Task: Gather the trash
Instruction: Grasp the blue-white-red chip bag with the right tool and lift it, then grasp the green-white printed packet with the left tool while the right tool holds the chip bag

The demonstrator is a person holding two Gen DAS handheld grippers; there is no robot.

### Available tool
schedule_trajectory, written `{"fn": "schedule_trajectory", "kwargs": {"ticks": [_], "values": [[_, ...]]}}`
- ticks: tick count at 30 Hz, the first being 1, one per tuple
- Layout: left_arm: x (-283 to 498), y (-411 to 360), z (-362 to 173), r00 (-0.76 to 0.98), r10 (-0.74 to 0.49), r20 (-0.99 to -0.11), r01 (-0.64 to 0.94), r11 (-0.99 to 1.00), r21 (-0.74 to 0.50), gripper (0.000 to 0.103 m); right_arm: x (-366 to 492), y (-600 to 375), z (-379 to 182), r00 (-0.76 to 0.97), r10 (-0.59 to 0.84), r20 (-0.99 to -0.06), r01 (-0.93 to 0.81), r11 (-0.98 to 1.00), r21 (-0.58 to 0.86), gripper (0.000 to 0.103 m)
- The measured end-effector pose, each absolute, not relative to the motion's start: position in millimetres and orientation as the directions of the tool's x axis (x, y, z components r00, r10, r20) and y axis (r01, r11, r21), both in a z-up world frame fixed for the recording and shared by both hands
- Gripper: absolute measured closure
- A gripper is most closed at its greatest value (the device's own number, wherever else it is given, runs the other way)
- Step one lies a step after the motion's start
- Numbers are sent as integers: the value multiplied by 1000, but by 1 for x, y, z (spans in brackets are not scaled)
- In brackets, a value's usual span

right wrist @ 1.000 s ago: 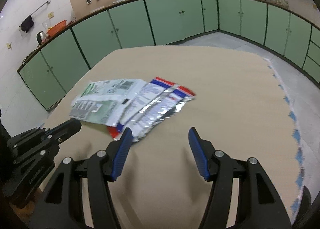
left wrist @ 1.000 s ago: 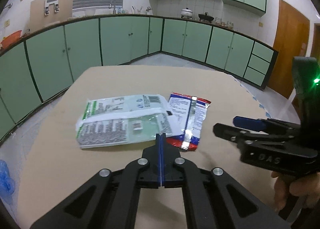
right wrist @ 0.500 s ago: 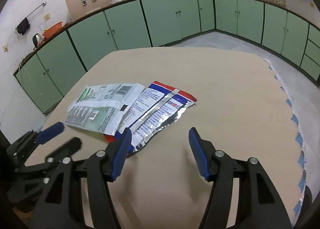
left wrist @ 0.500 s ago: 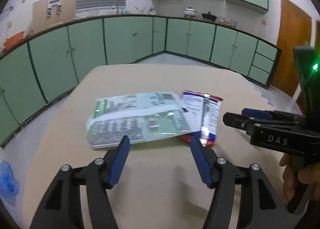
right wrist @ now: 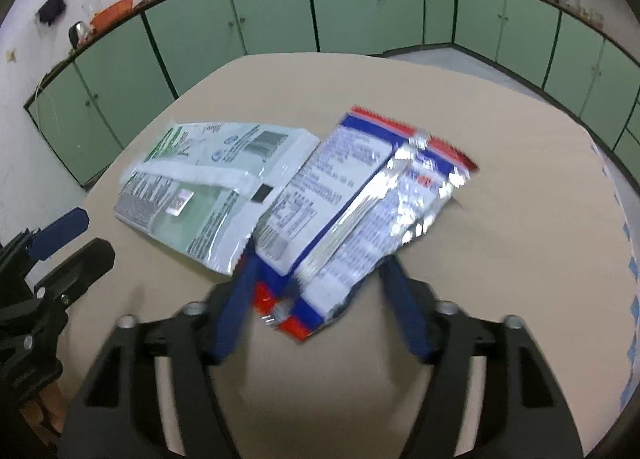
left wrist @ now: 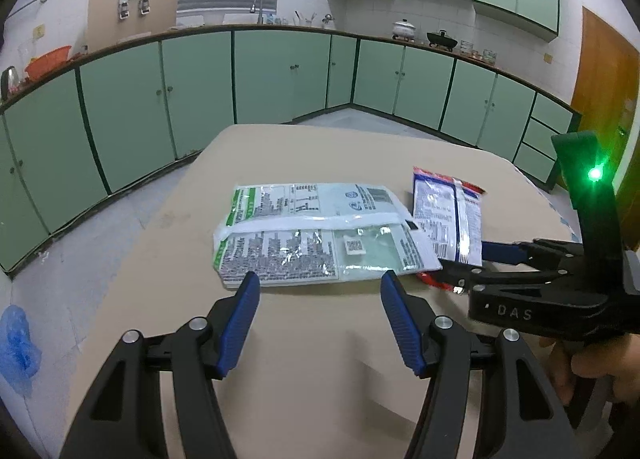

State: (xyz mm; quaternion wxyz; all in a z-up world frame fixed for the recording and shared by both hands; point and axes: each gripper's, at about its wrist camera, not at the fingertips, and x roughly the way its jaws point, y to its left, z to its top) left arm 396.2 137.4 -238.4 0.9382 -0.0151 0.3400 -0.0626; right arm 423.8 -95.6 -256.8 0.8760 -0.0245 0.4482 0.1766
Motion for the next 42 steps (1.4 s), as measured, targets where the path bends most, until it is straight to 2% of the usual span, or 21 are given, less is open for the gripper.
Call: {"fn": "schedule_trajectory", "kwargs": {"ticks": [1,2,3,6,15,26,27,28,29,30,32,42], "values": [[396,138,-239,760,-130,-636,108,991,-74,41,424,-97,-257,537,287,-793,-330,937,115,80],[397,138,-239,758,-132,-639,109,991,-75,41,424,-100,-257,531,305,-790,-331,933,138,83],[397,137,-240,756,-134,-640,113,991,-74,41,425,-103,-256,527,320,-787,-330,931,158,93],[398,131,-241,750,-141,-647,127,989,-68,41,418,-111,-252,539,339,-771,-337,926,171,100],[425,86,-243,713,-175,-678,190,980,-53,41,413,-145,-238,579,350,-736,-314,929,194,102],[460,56,-258,643,-126,-755,183,983,-8,41,425,-173,-237,583,359,-729,-285,930,230,102],[462,56,-259,634,-124,-763,182,983,-8,47,424,-175,-238,582,362,-728,-284,930,235,102],[465,56,-261,623,-127,-772,180,983,-17,57,424,-176,-239,580,365,-729,-285,929,238,102],[465,59,-260,624,-151,-767,181,982,-45,84,423,-177,-241,577,367,-729,-287,928,240,102],[467,60,-259,619,-178,-765,184,980,-79,98,422,-179,-241,576,368,-730,-287,927,241,102],[465,60,-258,626,-187,-757,188,978,-86,103,420,-180,-241,575,372,-728,-289,926,245,102],[432,56,-226,665,-255,-702,234,964,-128,103,407,-189,-226,594,374,-713,-290,925,244,102]]}}
